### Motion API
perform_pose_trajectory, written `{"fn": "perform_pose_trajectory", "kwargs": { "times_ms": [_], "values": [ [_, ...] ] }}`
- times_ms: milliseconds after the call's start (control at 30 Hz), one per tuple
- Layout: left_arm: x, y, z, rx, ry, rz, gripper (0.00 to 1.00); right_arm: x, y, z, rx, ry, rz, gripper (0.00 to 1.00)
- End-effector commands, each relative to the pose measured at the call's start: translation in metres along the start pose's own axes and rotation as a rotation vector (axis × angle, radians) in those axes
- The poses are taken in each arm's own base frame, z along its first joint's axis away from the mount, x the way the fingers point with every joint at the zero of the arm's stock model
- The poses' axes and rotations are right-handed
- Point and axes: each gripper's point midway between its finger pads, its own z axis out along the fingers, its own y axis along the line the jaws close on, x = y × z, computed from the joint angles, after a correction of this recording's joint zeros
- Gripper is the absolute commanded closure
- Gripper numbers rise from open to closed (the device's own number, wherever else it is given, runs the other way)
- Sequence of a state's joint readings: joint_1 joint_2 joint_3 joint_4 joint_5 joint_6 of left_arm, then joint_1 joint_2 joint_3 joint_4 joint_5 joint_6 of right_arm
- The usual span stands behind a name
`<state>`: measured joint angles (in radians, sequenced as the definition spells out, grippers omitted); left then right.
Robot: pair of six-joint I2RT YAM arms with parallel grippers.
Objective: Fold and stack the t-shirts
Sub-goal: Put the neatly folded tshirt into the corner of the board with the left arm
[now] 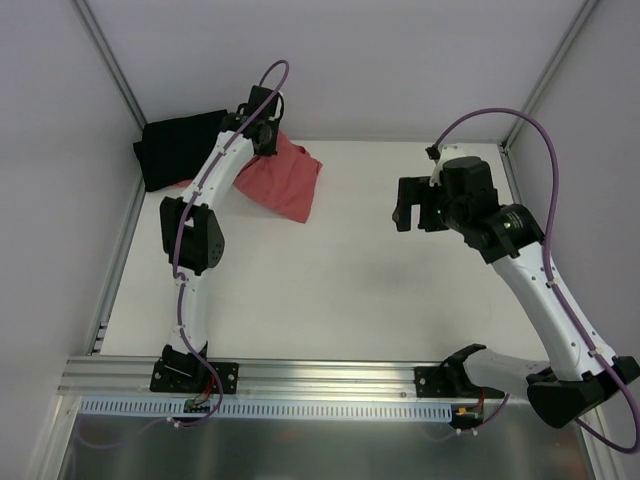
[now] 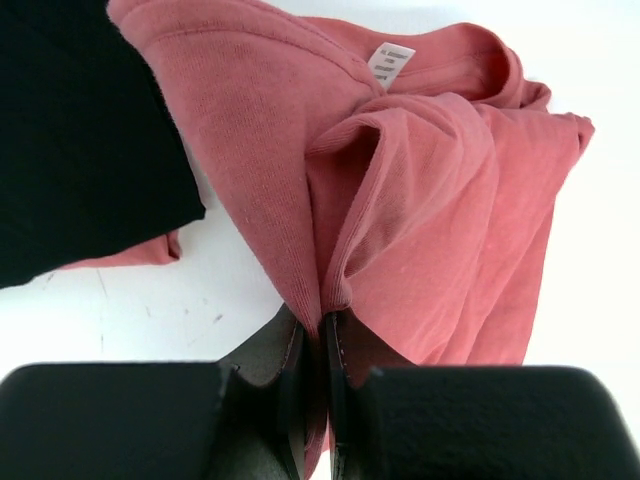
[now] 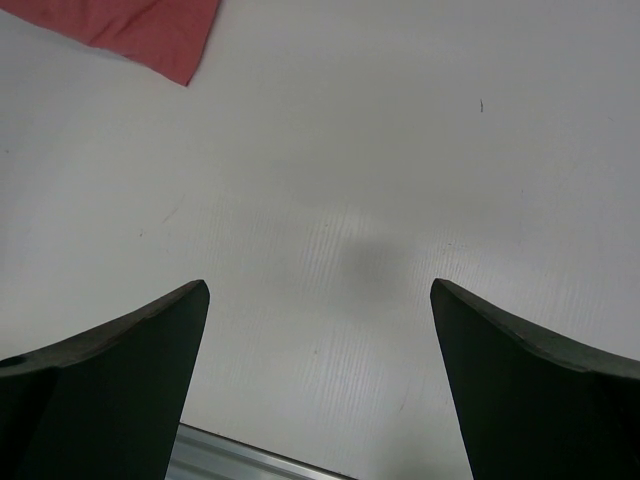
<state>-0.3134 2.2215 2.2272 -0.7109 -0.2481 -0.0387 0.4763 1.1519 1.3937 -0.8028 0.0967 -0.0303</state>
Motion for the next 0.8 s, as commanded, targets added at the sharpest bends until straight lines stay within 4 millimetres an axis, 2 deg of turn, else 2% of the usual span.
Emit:
{"fn": "perform_pose_trajectory", "kwargs": {
  "times_ms": [0, 167, 367, 500, 533, 767],
  "values": [
    [-0.035, 0.017, -0.024, -0.055, -0.108, 0.033, 1.0, -0.014, 0.0, -0.008, -0.01, -0.065, 0.031, 0.01],
    [-0.045, 0.045, -0.023, -0.108, -0.138, 0.013, 1.0, -0.011, -0.002, -0.009, -0.006, -0.052, 0.041, 0.0],
    [-0.059, 0.062, -0.022, -0.16, -0.188, 0.024, 1.0, 0.001, -0.009, -0.013, 0.02, 0.005, 0.025, 0.01],
    [-0.076, 0.078, -0.026, -0.205, -0.241, 0.017, 1.0, 0.01, -0.009, -0.017, 0.023, 0.054, 0.025, 0.01],
    [-0.085, 0.081, -0.028, -0.213, -0.276, 0.024, 1.0, 0.011, -0.009, -0.018, 0.022, 0.063, 0.034, 0.01],
    [-0.114, 0.097, -0.021, -0.226, -0.395, 0.01, 1.0, 0.016, -0.008, -0.025, 0.032, 0.12, 0.059, 0.01]
  ]
}}
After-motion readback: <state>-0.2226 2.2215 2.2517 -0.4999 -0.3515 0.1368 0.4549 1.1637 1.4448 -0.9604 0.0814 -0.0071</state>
